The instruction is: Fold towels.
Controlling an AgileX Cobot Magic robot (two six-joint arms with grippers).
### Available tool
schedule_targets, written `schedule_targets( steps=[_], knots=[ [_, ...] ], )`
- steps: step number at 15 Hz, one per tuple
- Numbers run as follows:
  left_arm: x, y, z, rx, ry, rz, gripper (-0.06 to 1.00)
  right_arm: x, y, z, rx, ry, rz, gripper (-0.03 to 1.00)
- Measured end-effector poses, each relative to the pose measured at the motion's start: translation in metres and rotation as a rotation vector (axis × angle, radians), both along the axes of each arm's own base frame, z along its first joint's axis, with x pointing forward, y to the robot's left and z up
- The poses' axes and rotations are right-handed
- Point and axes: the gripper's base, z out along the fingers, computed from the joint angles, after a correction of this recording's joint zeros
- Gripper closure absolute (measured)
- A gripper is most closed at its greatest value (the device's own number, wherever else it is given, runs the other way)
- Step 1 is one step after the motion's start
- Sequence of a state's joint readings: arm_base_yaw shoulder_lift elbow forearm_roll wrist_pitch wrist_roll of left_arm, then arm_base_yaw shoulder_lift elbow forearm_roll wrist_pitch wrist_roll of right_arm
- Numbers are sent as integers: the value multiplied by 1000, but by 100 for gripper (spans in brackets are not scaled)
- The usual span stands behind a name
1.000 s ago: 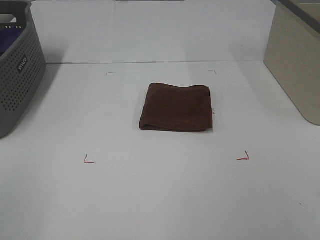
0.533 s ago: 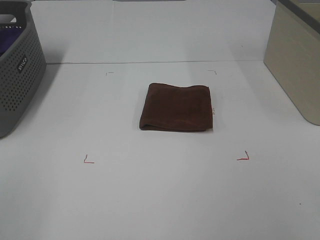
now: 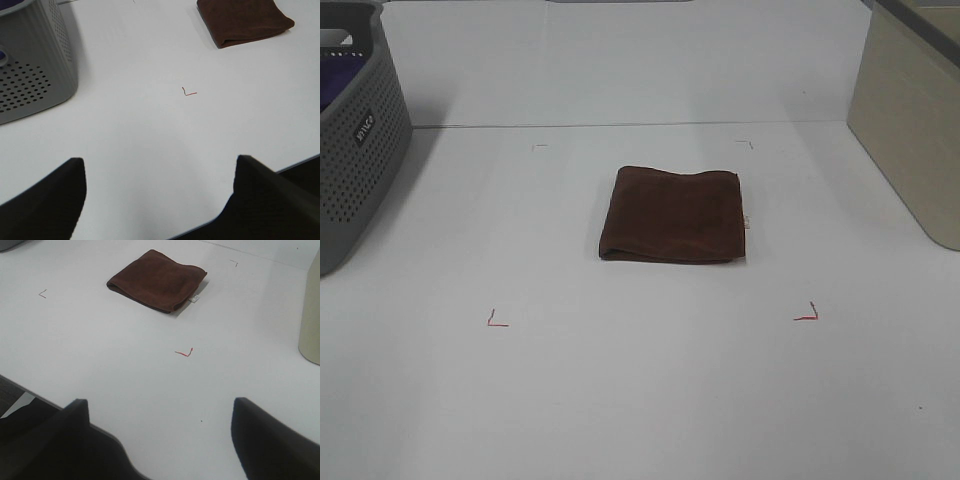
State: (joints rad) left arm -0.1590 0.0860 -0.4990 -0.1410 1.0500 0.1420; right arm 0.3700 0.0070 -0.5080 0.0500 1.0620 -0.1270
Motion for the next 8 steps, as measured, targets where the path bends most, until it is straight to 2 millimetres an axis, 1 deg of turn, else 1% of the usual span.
schedule_targets(
  steps=[2,4,5,8],
  knots=[
    [0,0,0,-1,0,25,19,0,0,0,-1,0,1,21],
    [1,1,0,-1,-3,106,19,0,0,0,2,1,3,21],
    [-2,1,0,-3,-24,145,19,0,1,0,5,2,2,21],
    [-12,1,0,-10,-88,146,19,0,2,0,5,1,-122,21]
  ],
)
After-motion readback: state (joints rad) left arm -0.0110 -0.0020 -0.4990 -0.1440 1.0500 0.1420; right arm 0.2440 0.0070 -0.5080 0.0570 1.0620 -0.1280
